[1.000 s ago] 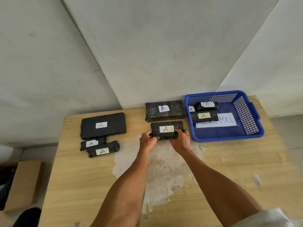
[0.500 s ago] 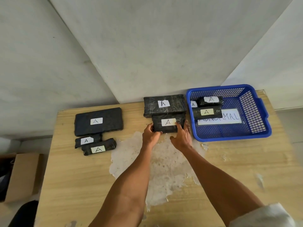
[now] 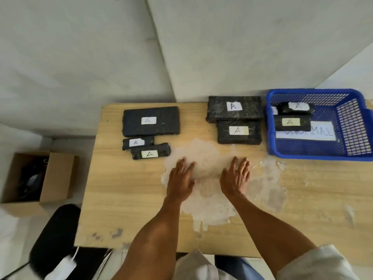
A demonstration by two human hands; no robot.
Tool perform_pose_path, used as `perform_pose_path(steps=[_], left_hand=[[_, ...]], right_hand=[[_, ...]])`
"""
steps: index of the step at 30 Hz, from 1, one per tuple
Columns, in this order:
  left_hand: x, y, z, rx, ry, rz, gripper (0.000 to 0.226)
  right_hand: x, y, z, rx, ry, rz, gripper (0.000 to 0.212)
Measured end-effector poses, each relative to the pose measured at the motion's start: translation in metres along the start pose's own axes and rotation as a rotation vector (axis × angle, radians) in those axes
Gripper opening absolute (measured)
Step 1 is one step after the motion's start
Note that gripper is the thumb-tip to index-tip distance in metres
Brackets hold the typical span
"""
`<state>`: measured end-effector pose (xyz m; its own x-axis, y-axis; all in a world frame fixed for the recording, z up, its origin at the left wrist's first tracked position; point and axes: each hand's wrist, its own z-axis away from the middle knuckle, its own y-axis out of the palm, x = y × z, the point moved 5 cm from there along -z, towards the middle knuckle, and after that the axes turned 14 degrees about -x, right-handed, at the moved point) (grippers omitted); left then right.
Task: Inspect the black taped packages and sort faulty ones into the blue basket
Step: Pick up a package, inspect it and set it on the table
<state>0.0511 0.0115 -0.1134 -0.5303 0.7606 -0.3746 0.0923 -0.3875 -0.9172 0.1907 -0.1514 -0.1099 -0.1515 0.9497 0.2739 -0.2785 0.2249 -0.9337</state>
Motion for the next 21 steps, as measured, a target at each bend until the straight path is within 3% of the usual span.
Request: perform_pose_path(steps=[4,7,10,12,14,17,21], left_hand=[[0.048,-0.011,0.026,-0.033,0.042,-0.025,0.064],[0.08,-0.035,0.036,-0.217,0.018,0.075,0.055],[0.113,-0.067,0.036,-0.445,-0.172,0.149,0.056],[0.139,-0.083,0.032,-0.496,-0.345,0.231,0.065],[0.158,-0.091,0.02,-0.474,-0.439,0.364,0.075],[0.169,-0.098,0.001,-0.302,-0.537,0.505,0.081],[0.168,-0.108,-0.004,-0.28,-0.638,0.565,0.052]], right_hand=[[0.032,0.019,0.021,0.032,-0.041,0.048,0.073],[0.065,0.035,0.035,0.059,-0.032,0.039,0.075],[0.1,0.045,0.047,0.102,-0.035,0.026,0.076],[0.126,0.049,0.052,0.135,-0.036,-0.004,0.076],[0.151,0.049,0.053,0.156,-0.043,-0.078,0.078],[0.187,0.051,0.055,0.2,-0.117,-0.265,0.087],[0.217,0.047,0.063,0.222,-0.136,-0.392,0.082]])
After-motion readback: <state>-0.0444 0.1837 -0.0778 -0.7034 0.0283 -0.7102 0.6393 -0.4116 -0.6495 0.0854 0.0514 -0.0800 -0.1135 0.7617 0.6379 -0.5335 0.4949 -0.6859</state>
